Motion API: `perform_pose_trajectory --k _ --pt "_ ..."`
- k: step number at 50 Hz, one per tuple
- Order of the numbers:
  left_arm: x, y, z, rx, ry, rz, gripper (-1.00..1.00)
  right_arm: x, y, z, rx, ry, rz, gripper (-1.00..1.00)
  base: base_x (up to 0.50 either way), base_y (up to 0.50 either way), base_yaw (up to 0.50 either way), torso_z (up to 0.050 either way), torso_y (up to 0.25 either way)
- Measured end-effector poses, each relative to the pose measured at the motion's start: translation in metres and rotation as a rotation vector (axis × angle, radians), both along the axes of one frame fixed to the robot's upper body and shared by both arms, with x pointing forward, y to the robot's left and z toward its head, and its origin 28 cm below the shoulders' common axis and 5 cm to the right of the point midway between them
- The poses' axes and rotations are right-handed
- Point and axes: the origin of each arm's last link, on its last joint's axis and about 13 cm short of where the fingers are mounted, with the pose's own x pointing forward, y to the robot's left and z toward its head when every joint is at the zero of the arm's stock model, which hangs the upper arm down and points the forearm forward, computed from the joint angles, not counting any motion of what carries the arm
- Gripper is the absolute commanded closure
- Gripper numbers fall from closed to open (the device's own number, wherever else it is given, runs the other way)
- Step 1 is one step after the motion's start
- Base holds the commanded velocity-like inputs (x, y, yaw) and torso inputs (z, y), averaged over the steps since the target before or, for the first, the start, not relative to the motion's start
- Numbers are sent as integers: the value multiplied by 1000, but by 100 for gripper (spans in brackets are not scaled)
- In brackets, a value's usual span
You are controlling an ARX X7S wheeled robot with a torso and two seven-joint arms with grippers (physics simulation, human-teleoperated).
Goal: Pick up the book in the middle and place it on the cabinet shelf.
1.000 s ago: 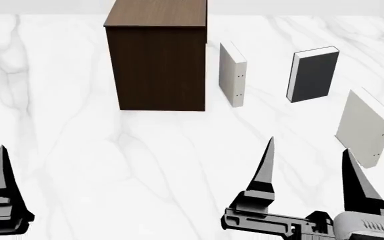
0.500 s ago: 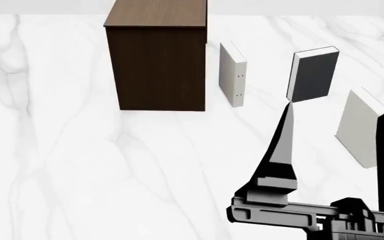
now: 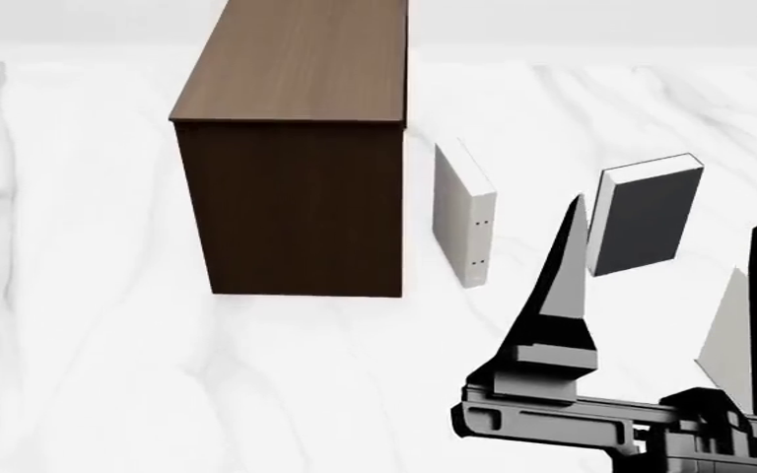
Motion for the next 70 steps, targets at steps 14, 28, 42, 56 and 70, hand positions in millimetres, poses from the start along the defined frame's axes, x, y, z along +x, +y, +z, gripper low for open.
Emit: perform_pose_trajectory --k 14,28,42,56,70 --pt "0 0 -1 -5 7 -6 -100 0 -1 1 19 6 0 -100 500 0 0 0 2" --pt "1 0 -2 -9 8 -9 -100 0 -1 1 19 18 -2 -100 500 0 0 0 1" --pt "1 0 -2 -19 17 -17 -100 1 0 -1 0 44 -15 -100 500 0 0 0 1" --pt "2 0 -4 -21 34 -19 -100 4 0 -3 -51 64 -42 -100 411 0 0 0 2" --pt "3 0 -6 -17 44 -17 -100 2 0 -5 -64 18 -67 -100 0 0 -151 0 0"
